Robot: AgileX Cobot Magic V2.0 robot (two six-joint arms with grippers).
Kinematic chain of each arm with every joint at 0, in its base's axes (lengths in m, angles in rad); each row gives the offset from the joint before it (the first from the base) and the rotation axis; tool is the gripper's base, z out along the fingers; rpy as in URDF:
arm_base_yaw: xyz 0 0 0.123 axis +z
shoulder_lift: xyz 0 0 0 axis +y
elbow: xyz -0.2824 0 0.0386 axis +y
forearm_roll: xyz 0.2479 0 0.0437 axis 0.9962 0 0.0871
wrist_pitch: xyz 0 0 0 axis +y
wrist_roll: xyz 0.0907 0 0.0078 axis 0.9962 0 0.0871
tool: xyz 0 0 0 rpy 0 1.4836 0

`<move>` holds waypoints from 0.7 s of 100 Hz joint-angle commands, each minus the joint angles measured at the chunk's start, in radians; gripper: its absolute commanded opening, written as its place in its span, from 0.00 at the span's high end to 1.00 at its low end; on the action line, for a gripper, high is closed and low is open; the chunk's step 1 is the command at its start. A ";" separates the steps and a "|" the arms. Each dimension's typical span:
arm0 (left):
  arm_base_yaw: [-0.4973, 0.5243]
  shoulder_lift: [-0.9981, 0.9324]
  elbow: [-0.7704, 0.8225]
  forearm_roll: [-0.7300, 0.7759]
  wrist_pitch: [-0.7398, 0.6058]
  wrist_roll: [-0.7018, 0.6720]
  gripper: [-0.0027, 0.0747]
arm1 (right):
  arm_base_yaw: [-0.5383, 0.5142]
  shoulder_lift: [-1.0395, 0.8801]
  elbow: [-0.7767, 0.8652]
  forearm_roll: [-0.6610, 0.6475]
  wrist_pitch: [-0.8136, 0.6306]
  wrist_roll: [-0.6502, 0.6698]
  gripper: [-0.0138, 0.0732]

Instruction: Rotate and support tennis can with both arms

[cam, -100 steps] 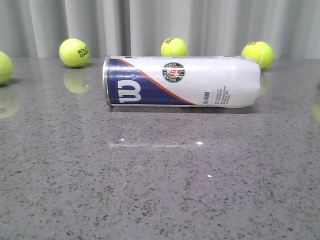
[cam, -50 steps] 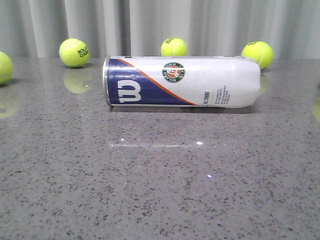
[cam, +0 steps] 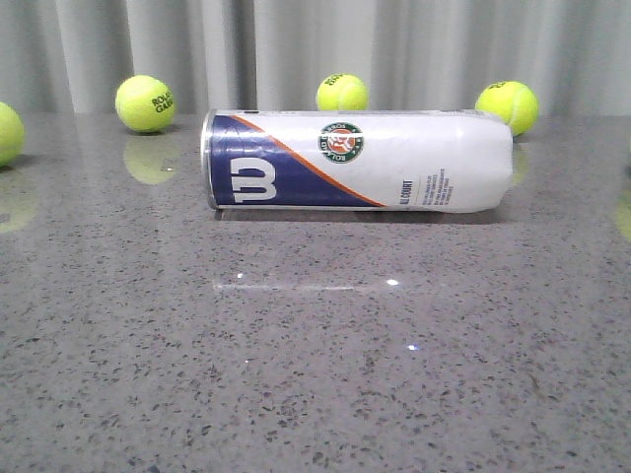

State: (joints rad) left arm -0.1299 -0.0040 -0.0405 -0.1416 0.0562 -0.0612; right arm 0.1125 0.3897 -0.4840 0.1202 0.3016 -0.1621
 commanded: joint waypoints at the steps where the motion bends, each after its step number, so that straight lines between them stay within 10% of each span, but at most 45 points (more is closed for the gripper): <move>1: 0.000 0.026 -0.112 -0.072 -0.041 -0.007 0.99 | -0.006 0.005 -0.026 0.007 -0.087 0.001 0.92; 44: 0.000 0.551 -0.722 -0.079 0.574 0.032 0.99 | -0.006 0.005 -0.026 0.007 -0.087 0.001 0.92; 70: 0.000 0.785 -0.863 -0.079 0.640 0.034 0.99 | -0.006 0.005 -0.026 0.007 -0.087 0.001 0.92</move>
State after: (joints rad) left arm -0.1299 0.7276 -0.8566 -0.2050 0.7473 -0.0303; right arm 0.1125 0.3897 -0.4840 0.1211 0.3016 -0.1621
